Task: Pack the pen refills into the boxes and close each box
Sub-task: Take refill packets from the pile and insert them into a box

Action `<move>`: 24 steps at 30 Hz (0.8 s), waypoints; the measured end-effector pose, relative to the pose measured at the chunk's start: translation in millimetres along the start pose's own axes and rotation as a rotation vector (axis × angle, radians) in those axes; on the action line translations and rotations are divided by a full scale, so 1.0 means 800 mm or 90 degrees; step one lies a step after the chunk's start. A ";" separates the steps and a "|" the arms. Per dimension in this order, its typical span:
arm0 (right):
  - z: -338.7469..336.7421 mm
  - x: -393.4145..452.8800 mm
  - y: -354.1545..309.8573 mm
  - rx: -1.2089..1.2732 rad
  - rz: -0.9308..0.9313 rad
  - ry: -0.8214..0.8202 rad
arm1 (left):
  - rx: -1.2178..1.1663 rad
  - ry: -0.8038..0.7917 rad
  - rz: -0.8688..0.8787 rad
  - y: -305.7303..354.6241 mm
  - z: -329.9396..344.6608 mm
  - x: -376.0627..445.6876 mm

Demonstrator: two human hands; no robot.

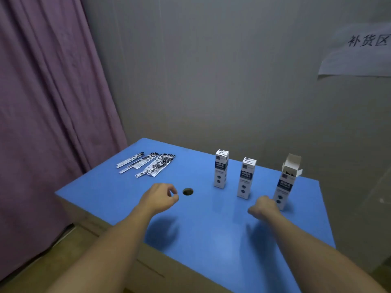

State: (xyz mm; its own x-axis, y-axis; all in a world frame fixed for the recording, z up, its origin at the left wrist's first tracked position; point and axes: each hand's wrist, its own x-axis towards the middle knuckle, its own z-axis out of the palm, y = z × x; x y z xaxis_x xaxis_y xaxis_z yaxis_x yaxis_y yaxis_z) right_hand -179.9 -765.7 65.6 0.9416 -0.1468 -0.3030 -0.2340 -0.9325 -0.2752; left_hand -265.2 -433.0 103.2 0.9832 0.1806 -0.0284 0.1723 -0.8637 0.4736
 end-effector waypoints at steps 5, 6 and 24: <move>0.033 -0.035 -0.090 -0.074 -0.103 0.001 | 0.040 0.010 -0.019 -0.077 -0.038 -0.024; 0.041 -0.041 -0.109 -0.088 -0.128 0.004 | 0.047 0.016 -0.023 -0.091 -0.045 -0.028; 0.129 -0.008 -0.376 -0.187 -0.362 -0.039 | 0.091 0.029 -0.145 -0.288 -0.103 0.035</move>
State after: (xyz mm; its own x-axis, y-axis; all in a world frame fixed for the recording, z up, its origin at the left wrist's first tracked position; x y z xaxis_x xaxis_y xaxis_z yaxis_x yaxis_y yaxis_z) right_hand -140.6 -450.3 56.2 0.8813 0.4085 -0.2374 0.3826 -0.9118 -0.1490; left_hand -282.7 -190.1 66.0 0.9150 0.3957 -0.0785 0.3984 -0.8556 0.3306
